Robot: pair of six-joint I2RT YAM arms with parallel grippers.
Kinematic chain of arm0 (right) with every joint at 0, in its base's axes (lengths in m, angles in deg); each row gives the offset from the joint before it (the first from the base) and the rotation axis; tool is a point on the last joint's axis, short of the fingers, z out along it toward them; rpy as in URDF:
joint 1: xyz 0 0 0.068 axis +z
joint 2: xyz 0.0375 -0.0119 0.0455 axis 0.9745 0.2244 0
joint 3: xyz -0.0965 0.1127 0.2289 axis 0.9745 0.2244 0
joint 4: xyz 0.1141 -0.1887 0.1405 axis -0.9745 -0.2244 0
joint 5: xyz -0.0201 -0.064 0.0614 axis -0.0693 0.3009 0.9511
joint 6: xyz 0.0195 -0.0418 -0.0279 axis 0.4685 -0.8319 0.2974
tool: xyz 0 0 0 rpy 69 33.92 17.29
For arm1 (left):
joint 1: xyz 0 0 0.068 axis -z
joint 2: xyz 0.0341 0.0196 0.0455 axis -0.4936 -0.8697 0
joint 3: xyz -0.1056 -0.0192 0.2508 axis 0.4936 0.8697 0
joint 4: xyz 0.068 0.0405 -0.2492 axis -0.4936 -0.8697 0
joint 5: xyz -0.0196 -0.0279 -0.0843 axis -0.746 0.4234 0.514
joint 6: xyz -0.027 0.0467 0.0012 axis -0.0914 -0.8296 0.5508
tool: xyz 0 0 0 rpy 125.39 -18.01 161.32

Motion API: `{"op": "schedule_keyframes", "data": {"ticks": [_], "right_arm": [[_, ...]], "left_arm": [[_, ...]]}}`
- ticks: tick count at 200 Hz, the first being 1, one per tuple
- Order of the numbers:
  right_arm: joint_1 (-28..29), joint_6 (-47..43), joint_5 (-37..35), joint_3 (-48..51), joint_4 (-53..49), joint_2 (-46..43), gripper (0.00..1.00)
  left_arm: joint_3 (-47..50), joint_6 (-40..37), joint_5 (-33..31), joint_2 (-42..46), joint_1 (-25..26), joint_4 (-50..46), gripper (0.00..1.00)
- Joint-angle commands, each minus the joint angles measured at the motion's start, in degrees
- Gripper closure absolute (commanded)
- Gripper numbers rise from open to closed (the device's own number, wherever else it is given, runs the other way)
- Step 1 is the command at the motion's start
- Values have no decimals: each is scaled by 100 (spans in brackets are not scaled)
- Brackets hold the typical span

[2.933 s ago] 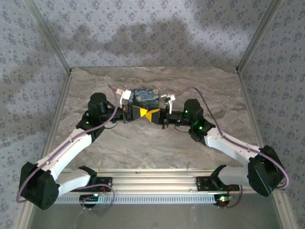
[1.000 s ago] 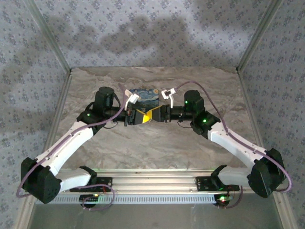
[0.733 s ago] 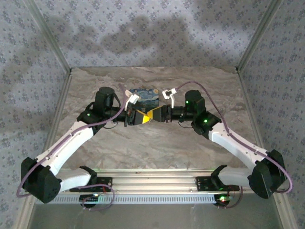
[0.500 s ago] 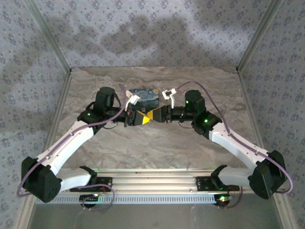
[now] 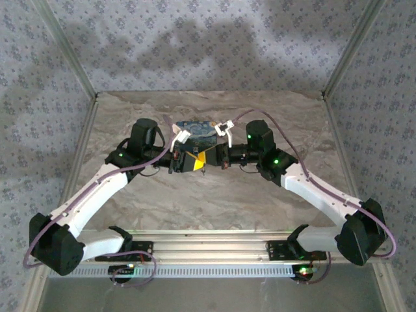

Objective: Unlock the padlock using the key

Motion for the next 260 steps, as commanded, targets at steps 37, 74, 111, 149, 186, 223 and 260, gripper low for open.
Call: {"op": "schedule_keyframes", "data": {"ticks": [37, 74, 111, 149, 186, 223, 260], "right_arm": [[202, 183, -1545, 501, 768, -557, 100], [268, 362, -2658, 891, 1542, -821, 100], [276, 497, -2684, 797, 1963, -659, 100], [331, 689, -2649, 765, 2287, -499, 100], [351, 828, -2747, 791, 2473, -466, 100], [349, 927, -2848, 838, 2651, -462, 100], [364, 956, -2872, 847, 2701, -449, 100]], "left_arm": [[145, 1079, -628, 374, -302, 1065, 90], [972, 2805, -1225, 809, -510, 2908, 52], [1218, 3628, -1145, 539, -220, 4206, 52], [1244, 3753, -1197, 321, 50, 4722, 53], [1423, 4141, -1156, 126, 78, 5401, 53], [1611, 4292, -1149, 38, 87, 5706, 58], [1649, 4285, -1118, 57, 82, 5734, 63]]}}
